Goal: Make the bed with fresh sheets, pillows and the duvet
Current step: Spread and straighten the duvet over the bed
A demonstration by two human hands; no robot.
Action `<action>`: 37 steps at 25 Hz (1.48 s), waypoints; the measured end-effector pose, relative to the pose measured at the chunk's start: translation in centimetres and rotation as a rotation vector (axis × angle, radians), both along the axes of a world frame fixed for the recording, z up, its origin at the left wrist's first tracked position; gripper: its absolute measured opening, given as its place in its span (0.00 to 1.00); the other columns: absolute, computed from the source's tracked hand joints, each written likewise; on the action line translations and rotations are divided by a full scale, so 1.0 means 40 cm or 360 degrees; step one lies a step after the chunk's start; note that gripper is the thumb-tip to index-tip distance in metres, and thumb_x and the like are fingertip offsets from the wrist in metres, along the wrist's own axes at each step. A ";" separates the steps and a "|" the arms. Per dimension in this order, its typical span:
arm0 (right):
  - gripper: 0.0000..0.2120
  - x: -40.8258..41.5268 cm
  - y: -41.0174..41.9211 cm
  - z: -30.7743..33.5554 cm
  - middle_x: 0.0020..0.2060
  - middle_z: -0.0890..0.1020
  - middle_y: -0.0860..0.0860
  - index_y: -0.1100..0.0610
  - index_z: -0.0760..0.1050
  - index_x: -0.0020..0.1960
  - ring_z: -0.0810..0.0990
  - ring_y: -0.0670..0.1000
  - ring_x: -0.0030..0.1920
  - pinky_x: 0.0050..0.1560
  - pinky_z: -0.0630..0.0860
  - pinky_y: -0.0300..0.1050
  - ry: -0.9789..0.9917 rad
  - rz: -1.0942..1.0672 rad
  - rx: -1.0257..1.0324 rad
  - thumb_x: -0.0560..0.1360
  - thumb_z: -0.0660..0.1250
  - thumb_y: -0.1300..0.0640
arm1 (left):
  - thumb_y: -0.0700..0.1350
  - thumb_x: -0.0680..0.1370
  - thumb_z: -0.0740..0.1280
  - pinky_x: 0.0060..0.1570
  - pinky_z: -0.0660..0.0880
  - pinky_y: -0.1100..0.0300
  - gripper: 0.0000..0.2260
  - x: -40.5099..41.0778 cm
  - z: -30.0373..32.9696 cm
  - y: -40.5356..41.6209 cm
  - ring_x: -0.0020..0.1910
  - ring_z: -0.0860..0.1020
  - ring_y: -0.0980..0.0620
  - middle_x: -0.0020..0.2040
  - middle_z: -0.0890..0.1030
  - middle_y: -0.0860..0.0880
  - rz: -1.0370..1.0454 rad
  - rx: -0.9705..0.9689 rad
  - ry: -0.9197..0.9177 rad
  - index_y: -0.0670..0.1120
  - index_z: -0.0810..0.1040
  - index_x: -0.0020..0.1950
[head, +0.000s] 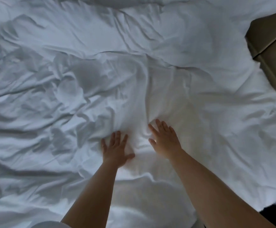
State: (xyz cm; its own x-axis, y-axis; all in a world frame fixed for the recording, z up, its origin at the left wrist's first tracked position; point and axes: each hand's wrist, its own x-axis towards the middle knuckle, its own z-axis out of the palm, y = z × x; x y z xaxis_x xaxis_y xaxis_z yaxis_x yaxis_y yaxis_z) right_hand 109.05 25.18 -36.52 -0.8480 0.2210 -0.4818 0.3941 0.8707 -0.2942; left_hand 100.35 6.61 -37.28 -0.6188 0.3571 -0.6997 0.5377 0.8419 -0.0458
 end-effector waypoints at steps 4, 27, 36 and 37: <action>0.28 0.062 -0.233 -0.006 0.78 0.46 0.52 0.47 0.46 0.78 0.46 0.55 0.77 0.74 0.48 0.54 -0.0165 0.0037 0.0020 0.81 0.51 0.44 | 0.69 0.74 0.56 0.72 0.36 0.40 0.41 0.064 -0.008 -0.231 0.76 0.34 0.51 0.77 0.35 0.49 -0.0022 0.0061 -0.0021 0.55 0.38 0.78; 0.32 0.327 -1.077 0.011 0.78 0.42 0.49 0.47 0.44 0.78 0.41 0.52 0.77 0.75 0.42 0.55 -0.0402 0.0490 -0.0040 0.79 0.54 0.42 | 0.70 0.68 0.66 0.73 0.37 0.42 0.54 0.335 0.005 -1.148 0.76 0.36 0.49 0.77 0.34 0.48 0.0226 -0.0141 -0.0155 0.52 0.32 0.76; 0.39 0.366 -1.362 -0.002 0.77 0.40 0.50 0.48 0.39 0.78 0.43 0.55 0.77 0.75 0.47 0.54 -0.0188 0.0597 -0.0036 0.78 0.61 0.42 | 0.53 0.78 0.63 0.72 0.37 0.39 0.42 0.392 0.047 -1.488 0.76 0.34 0.48 0.77 0.33 0.48 0.0025 -0.0411 0.0289 0.53 0.33 0.76; 0.38 0.359 -1.397 -0.002 0.77 0.40 0.50 0.48 0.40 0.78 0.43 0.55 0.77 0.75 0.47 0.54 -0.0181 0.0642 -0.0036 0.78 0.60 0.43 | 0.52 0.79 0.62 0.72 0.37 0.39 0.40 0.390 0.044 -1.531 0.75 0.33 0.47 0.76 0.31 0.47 0.0048 -0.0425 0.0351 0.53 0.32 0.76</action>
State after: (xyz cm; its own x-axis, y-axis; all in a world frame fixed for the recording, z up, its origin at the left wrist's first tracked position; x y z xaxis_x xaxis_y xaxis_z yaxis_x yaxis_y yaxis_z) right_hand 123.42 -30.69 -36.59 -0.8055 -0.1296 -0.5782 0.0538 0.9558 -0.2892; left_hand 115.94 -54.61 -35.52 -0.7731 0.1588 -0.6141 0.4654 0.7999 -0.3790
